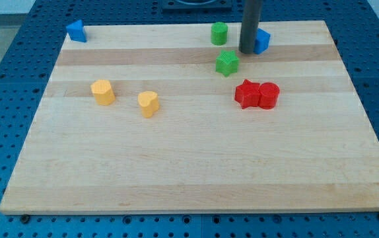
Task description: Move the green circle left to the top center
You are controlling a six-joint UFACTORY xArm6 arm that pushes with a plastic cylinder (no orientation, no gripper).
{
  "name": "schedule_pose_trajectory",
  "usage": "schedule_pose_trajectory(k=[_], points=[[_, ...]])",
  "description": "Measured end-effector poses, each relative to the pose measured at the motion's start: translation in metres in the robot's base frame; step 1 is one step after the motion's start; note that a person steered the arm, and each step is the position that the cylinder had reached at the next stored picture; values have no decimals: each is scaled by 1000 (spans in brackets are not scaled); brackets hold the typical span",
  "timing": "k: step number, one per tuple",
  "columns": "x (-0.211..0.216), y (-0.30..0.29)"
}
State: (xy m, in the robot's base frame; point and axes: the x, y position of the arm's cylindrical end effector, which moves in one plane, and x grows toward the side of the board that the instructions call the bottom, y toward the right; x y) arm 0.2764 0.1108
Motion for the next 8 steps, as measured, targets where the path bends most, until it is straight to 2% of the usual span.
schedule_pose_trajectory(k=[1, 3, 5, 8], points=[[-1, -1], [-35, -30], [-35, -86], [-39, -114]])
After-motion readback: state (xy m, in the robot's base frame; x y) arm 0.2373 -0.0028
